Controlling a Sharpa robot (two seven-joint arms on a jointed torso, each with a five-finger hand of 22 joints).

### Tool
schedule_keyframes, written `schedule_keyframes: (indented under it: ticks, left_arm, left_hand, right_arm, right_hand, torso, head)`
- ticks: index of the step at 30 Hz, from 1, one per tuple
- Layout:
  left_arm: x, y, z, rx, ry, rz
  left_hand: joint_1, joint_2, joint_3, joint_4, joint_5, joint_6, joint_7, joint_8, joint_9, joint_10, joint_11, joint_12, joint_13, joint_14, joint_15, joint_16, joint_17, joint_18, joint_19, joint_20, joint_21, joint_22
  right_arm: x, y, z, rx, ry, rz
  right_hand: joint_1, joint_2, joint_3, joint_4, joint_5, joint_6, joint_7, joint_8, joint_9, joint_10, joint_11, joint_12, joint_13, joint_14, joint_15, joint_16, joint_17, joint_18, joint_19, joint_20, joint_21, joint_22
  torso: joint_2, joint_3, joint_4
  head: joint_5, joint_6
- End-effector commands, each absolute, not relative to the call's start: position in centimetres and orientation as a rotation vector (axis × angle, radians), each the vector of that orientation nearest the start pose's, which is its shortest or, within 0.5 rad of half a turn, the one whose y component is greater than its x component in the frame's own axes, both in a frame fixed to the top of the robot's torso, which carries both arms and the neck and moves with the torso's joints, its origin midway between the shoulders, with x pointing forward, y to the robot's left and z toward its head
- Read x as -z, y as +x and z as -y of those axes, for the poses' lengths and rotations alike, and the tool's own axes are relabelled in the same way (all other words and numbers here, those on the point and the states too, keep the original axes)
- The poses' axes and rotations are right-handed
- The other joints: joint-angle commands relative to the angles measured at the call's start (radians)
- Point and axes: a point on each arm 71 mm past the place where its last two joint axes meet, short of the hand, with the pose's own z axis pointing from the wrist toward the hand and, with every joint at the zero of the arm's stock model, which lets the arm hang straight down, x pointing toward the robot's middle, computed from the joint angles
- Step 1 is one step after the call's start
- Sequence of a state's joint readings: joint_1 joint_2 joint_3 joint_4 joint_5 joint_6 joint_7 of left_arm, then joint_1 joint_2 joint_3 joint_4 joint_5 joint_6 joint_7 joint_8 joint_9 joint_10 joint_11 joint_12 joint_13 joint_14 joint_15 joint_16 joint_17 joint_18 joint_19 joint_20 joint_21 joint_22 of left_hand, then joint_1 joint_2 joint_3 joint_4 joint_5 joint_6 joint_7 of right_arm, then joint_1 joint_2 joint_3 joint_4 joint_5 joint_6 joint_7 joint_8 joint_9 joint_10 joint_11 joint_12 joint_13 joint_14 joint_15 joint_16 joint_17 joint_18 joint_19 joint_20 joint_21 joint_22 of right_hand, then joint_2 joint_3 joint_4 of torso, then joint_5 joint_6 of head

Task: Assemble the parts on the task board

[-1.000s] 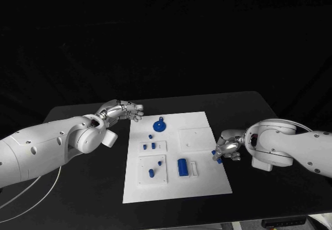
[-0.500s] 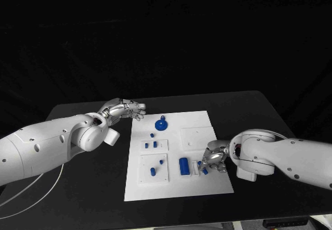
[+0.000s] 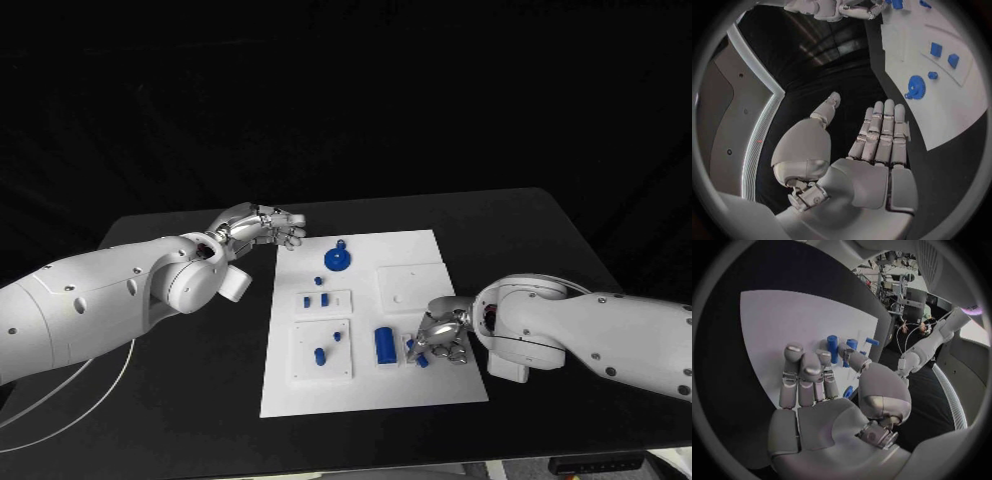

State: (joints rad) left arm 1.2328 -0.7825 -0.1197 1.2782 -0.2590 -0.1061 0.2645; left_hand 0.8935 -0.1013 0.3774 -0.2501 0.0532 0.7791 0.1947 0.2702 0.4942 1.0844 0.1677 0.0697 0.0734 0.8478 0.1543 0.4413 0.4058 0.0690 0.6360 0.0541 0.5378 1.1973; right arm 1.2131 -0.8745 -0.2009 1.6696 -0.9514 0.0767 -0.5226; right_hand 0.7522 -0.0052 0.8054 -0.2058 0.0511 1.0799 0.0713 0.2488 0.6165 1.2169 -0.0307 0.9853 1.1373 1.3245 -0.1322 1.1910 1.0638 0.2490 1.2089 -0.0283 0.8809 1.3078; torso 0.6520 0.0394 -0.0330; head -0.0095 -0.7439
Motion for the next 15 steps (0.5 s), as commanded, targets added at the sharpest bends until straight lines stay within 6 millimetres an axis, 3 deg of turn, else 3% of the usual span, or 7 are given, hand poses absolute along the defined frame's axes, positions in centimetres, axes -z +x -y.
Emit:
schedule_keyframes:
  ticks: [1,15]
  left_arm:
    - [20.95,52.04,-23.97,1.373,-0.860,-1.712]
    - [20.93,51.99,-24.13,1.369,-0.862,-1.712]
  left_hand:
    - [-0.002,0.005,-0.002,-0.006,-0.001,-0.008,0.001,0.004,-0.002,-0.005,-0.001,0.001,-0.001,-0.003,0.001,-0.004,0.001,0.019,-0.001,0.001,-0.006,0.001]
    - [-0.002,0.005,-0.002,-0.006,-0.001,-0.008,0.001,0.004,-0.002,-0.005,-0.001,0.001,-0.001,-0.003,0.001,-0.005,0.002,0.019,-0.001,0.001,-0.006,0.001]
  right_arm:
    - [26.55,41.67,19.32,-0.506,0.205,-2.486]
    - [26.60,41.97,19.13,-0.507,0.204,-2.472]
  right_hand:
    - [-0.009,0.004,0.002,0.002,-0.002,0.007,0.003,-0.005,-0.001,0.014,-0.006,-0.003,0.001,0.000,-0.007,0.003,-0.001,0.013,-0.001,-0.002,0.004,0.011]
    - [-0.024,0.001,0.001,0.004,-0.002,0.007,0.003,-0.005,-0.004,0.014,-0.006,-0.004,0.002,-0.001,-0.007,0.004,-0.002,0.013,-0.001,-0.003,0.005,0.011]
  torso:
    - [0.001,0.0000,0.0006]
    - [0.000,-0.0010,0.0002]
  head:
    - [0.000,-0.001]
    - [0.007,-0.005]
